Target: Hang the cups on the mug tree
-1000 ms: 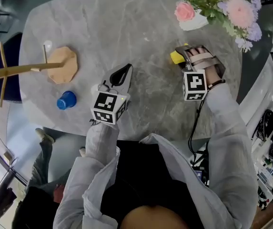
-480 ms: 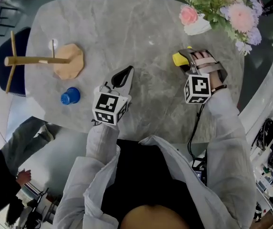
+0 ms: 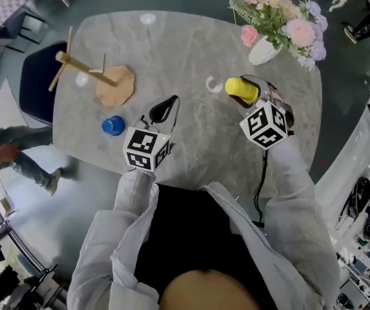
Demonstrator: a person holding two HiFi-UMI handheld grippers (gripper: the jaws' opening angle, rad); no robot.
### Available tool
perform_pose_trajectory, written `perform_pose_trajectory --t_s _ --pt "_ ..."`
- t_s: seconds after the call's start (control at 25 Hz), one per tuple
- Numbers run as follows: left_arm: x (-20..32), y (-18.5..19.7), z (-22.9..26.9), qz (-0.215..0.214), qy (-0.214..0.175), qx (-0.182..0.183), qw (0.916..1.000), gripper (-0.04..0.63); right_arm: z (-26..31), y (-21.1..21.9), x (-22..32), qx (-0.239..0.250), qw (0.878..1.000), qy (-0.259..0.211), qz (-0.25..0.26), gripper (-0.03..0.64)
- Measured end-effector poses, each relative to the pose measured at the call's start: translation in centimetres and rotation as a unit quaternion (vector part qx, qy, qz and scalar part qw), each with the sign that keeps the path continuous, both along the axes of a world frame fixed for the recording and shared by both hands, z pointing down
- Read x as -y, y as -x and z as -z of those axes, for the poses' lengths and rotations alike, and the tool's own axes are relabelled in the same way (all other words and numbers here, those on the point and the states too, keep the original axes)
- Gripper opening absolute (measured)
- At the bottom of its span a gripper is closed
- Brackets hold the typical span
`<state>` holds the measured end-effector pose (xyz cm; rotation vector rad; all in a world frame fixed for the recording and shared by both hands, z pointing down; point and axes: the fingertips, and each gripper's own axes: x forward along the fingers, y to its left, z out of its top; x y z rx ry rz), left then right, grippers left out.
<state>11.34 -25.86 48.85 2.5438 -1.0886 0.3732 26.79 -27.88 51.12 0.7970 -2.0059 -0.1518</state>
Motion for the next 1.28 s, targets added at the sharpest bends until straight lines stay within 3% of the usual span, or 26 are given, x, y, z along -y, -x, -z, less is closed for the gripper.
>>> perform_pose_trajectory --t_s 0.08,0.24,0.6,0.72,0.88,1.08,1.28 --pt "-0.5 1.0 1.4 0.008 -0.009 -0.004 0.9999 0.002 1.7 1.0 -0.2 0.081 0.996 0.008 -0.042 0.264" --pt "-2.2 3.6 3.3 0.03 -0.02 -0.007 0.9993 0.002 4.8 3.4 -1.3 0.228 0.969 0.018 -0.097 0.262" --pt "-4.5 11.0 4.7 0.099 -0.031 0.009 0.9946 0.003 10.0 12.0 -1.5 0.408 0.908 0.054 -0.082 0.262" --pt "-4.4 13.6 4.9 0.113 -0.032 0.012 0.9929 0.002 11.7 15.2 -1.0 0.455 0.885 0.069 -0.074 0.262" --pt "-4.2 16.6 5.8 0.117 -0.04 0.016 0.9922 0.002 13.8 18.6 0.4 0.487 0.868 0.074 -0.071 0.262" --pt "-3.8 20.7 6.8 0.127 -0.05 0.017 0.9905 0.002 16.5 22.7 3.0 0.541 0.834 0.073 -0.073 0.262" --pt "-3.5 25.2 6.8 0.148 -0.05 0.017 0.9876 0.002 18.3 26.9 5.4 0.565 0.821 0.054 -0.068 0.262"
